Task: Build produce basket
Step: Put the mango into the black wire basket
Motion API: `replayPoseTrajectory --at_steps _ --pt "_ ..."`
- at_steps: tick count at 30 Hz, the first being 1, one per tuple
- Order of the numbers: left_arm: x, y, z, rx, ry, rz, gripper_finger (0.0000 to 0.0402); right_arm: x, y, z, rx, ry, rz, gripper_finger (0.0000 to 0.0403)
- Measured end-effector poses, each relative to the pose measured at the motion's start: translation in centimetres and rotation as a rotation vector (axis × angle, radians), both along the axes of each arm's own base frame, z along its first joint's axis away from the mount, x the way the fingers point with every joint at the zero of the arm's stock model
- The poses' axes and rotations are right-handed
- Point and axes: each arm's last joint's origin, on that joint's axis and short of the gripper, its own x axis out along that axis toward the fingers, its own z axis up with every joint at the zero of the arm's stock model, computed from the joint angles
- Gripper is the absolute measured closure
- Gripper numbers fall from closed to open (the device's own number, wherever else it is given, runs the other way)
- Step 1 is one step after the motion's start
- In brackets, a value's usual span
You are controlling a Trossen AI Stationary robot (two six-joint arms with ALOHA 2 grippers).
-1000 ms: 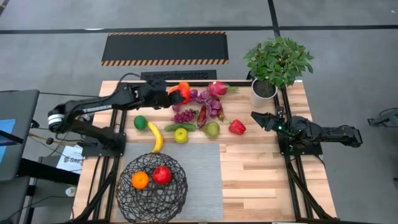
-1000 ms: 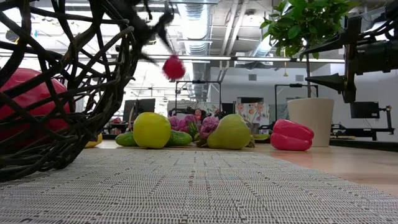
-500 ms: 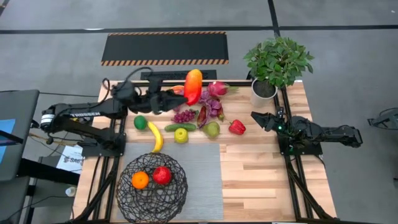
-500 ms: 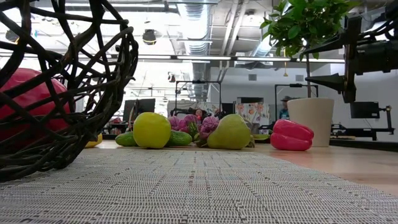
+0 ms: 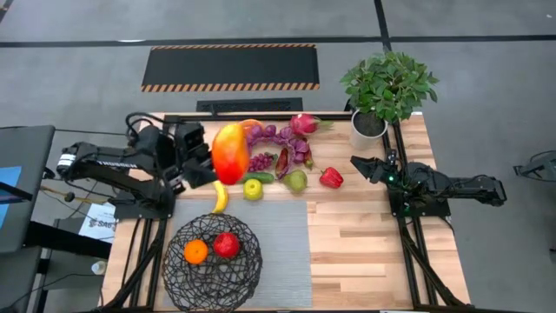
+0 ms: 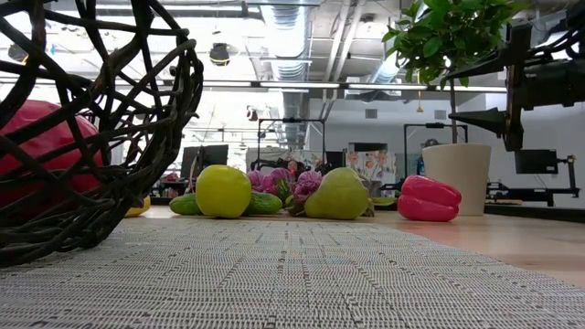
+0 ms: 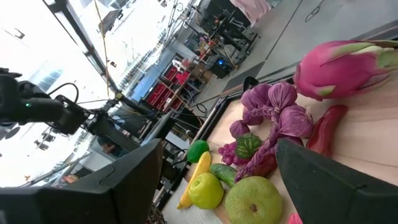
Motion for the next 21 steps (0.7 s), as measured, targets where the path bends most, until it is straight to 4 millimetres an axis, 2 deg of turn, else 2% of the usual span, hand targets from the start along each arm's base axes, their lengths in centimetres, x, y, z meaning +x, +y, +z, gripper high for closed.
replayPoseTrajectory --at_steps 6,15,18,21 --pt "-0.3 -1.3 0.1 0.056 -0.052 -0.048 0.0225 0.0 0.0 0.0 0.001 -0.001 -0.001 0.0069" --pt "-1.6 -2.4 1.1 0.08 -0.227 -0.069 0.0225 0.0 0.0 0.0 0.002 -0.002 -0.003 0.0069" --pt "-1.5 -2.6 1.0 0.065 -0.202 -0.09 0.0225 0.0 0.0 0.0 0.004 -0.002 -0.002 0.0069" --pt "-1.1 -2.6 0.7 -0.01 -0.094 -0.157 0.0225 0.0 0.0 0.0 0.004 -0.002 -0.003 0.0069"
